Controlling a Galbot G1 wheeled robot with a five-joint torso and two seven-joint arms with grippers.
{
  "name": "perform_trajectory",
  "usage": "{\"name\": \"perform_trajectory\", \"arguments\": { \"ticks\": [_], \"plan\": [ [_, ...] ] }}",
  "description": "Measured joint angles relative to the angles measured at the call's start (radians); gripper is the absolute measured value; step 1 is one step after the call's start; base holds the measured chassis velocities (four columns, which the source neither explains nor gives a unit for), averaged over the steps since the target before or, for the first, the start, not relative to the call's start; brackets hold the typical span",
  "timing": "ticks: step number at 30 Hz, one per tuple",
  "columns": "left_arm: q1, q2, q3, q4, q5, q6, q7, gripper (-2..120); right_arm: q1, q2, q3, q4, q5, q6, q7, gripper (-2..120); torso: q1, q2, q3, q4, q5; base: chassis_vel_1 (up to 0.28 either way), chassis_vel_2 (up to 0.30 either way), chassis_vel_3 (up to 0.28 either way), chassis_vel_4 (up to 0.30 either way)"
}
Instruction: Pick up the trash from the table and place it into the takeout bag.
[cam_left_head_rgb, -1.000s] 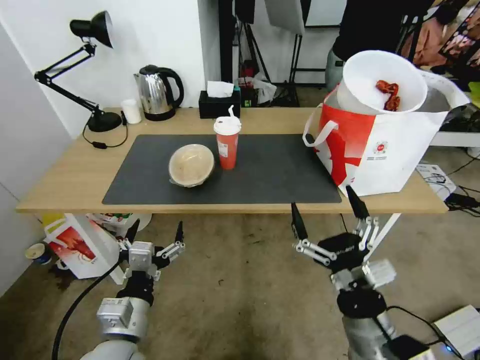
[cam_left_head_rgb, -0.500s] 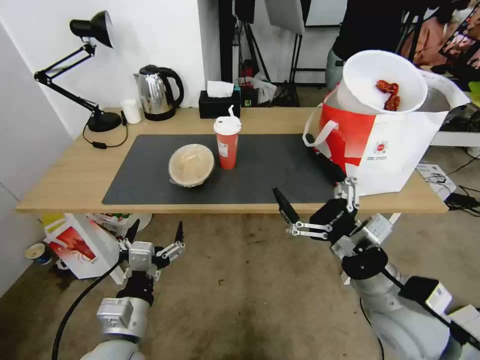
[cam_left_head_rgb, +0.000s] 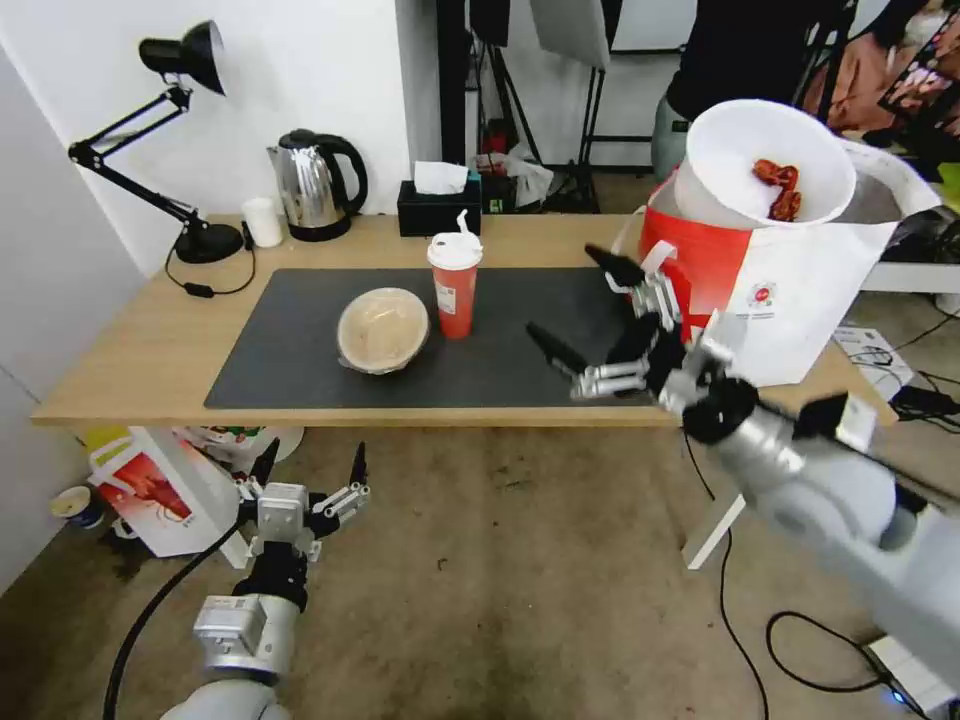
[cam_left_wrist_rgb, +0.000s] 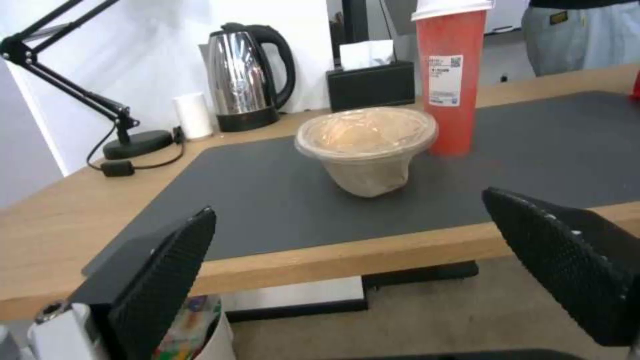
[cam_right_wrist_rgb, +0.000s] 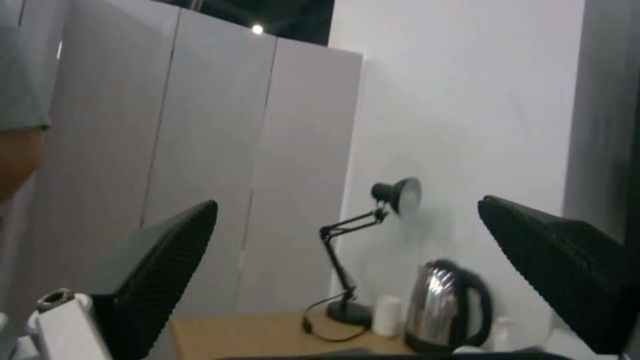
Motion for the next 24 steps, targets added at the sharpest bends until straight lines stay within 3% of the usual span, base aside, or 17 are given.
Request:
{"name": "perform_trajectory", "arguments": {
  "ticks": [3,11,24],
  "plan": [
    [0.0,0.0,0.0,0.0,0.0,0.0,0.0,100,0.096,0.01,-0.091,-0.036,0.068,-0.036,0.002,100,0.0,0.0,0.0,-0.0003,0.0,0.0,0.0,0.0,0.0],
    [0.0,0.0,0.0,0.0,0.0,0.0,0.0,100,0.237,0.039,-0.213,-0.102,0.143,-0.083,0.016,100,0.0,0.0,0.0,0.0001,-0.0003,0.0,0.0,0.0,0.0],
    [0.0,0.0,0.0,0.0,0.0,0.0,0.0,100,0.375,0.082,-0.349,-0.176,0.225,-0.132,0.024,100,0.0,0.0,0.0,-0.0001,-0.0001,0.0,0.0,0.0,0.0]
  ]
}}
